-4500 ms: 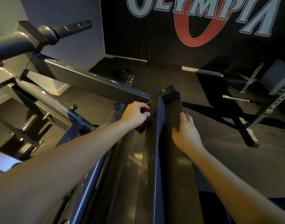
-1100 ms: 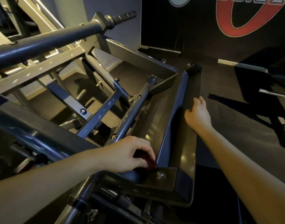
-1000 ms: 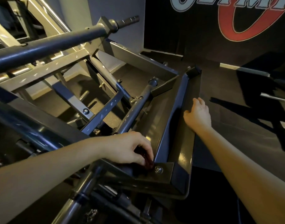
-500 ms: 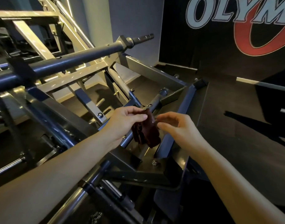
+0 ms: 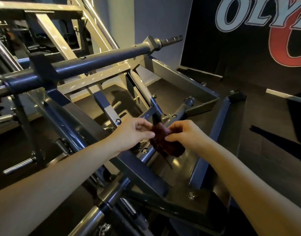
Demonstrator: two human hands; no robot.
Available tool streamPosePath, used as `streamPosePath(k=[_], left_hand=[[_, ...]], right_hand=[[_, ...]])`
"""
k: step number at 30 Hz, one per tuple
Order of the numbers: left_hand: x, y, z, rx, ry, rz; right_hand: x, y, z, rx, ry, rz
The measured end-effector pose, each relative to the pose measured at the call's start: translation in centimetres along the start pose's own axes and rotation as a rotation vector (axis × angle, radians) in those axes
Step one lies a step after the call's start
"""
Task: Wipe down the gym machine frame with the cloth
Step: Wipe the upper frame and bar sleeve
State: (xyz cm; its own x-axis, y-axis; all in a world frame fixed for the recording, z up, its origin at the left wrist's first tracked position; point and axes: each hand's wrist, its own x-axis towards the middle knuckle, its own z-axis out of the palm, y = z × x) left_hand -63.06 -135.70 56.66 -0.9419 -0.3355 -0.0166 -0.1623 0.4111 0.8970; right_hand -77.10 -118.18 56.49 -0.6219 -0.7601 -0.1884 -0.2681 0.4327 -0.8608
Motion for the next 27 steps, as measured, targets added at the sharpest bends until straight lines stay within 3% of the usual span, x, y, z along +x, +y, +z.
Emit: streamPosePath(k=[3, 7, 13, 20, 27], left_hand=[[1.2, -2.1, -0.9, 0.258, -0.018, 0.036], [1.3, -4.1, -1.6, 0.572, 0.131, 0.079], [0.7, -6.3, -1.2, 0.87, 0.332, 0.099], [-0.4, -6.7, 0.3, 0.902, 0.66, -0.053], [-0.2, -5.4, 4.5, 0.698, 0.904, -0.438]], right_hand=[[3.1, 1.3, 0.2, -0.095, 0.028, 0.067], [7.4, 2.7, -0.2, -0.165, 0.062, 0.14], [12.7, 3.9, 1.1, -0.349, -0.033, 0.134], [16.4, 4.1, 4.8, -0.632, -0.255, -0.13], [17.3, 4.7, 7.3, -0.916, -0.385, -0.428]])
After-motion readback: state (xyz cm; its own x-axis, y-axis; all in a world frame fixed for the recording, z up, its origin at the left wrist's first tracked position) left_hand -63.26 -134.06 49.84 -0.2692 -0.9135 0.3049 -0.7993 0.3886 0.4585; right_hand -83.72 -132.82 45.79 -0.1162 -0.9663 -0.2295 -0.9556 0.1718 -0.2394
